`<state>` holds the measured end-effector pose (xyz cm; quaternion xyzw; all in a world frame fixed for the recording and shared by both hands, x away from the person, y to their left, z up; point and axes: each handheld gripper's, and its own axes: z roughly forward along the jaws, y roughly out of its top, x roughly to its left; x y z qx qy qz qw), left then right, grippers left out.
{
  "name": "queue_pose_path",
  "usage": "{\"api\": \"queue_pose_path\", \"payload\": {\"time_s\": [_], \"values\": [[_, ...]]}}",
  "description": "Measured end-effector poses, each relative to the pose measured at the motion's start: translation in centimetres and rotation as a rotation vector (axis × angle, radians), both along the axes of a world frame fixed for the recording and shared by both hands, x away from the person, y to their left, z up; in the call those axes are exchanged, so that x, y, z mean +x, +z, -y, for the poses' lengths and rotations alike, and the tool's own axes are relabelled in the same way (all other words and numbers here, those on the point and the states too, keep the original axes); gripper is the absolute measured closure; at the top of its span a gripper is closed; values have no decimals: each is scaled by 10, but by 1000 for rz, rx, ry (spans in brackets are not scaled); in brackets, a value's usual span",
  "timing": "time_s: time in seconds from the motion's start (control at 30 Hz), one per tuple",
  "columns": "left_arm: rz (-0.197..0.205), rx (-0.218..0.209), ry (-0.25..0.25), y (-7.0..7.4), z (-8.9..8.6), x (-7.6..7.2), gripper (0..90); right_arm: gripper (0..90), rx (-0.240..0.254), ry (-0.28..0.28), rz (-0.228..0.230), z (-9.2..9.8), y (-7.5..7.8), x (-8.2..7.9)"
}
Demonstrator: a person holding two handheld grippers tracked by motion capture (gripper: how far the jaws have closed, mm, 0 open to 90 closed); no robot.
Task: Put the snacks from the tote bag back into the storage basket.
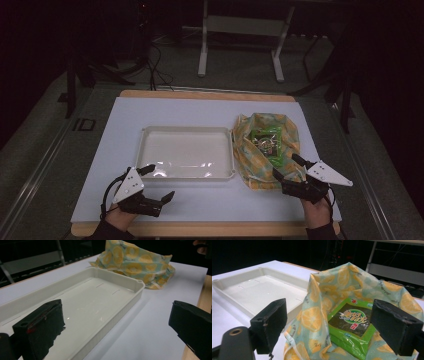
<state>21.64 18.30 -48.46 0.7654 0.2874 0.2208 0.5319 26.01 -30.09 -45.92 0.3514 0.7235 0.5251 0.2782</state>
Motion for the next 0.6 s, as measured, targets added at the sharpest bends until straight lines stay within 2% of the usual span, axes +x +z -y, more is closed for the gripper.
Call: {"api": "queue_pose_path", "payload": {"time_s": [0.1,0.27,0.3,0.37,0.43,0.6], "values": [[2,14,-17,0,3,-1,4,140,-1,4,-4,0,0,0],[6,30,-24,-1,4,-2,4,139,-33,29,-12,-1,2,1],[7,28,-27,-1,4,-2,4,138,-45,26,-9,-2,2,1],[5,22,-29,0,4,-2,4,134,-50,26,-44,-2,4,3],[6,11,-35,0,3,-2,4,134,-46,30,-55,-2,4,4],[5,17,-31,0,3,-2,4,134,-70,53,-66,-2,9,5]]}}
